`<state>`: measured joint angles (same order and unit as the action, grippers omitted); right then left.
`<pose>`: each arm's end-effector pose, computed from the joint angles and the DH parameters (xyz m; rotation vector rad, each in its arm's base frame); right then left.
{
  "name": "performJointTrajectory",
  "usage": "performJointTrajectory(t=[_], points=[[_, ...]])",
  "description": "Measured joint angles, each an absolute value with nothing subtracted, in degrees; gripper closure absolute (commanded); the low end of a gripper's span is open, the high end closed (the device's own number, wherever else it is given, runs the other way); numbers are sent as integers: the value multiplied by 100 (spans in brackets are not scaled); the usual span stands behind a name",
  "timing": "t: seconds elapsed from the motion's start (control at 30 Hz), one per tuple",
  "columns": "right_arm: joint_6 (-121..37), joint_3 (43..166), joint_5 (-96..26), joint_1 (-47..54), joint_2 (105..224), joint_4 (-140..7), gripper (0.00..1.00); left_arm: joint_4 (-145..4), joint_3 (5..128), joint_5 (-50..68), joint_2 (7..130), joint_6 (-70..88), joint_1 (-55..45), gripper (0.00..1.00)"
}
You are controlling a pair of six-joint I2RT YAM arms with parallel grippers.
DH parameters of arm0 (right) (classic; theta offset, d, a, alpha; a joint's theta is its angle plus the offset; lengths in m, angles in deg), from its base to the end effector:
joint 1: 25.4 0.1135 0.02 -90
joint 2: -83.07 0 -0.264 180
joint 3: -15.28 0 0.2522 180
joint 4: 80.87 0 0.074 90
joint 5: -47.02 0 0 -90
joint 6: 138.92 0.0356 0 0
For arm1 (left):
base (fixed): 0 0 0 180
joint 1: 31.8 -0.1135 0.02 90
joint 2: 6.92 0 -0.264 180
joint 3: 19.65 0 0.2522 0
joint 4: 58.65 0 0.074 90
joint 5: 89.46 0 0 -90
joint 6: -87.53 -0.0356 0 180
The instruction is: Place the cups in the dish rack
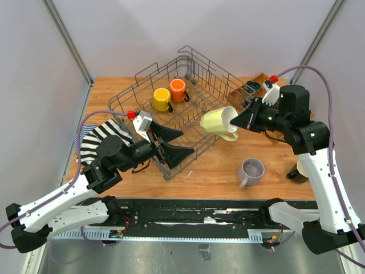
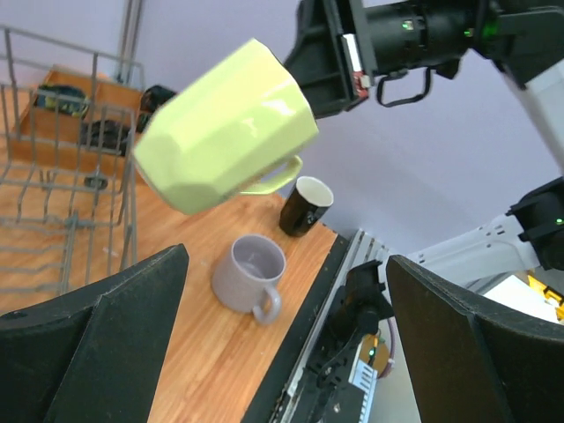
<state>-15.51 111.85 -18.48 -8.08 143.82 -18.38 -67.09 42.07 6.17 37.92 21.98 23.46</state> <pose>0.1775 0.0708 0.4437 0.0156 2.1366 0.9750 0.1011 -0.1519 0.3889 0.4930 1.4591 -1.2004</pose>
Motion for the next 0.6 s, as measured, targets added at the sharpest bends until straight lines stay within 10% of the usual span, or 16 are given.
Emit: performJointTrajectory(t=[0.6], points=[[2739, 10072, 423, -1066, 14479, -6813, 99, -3752, 3825, 1576, 4915, 2241, 2097, 0]])
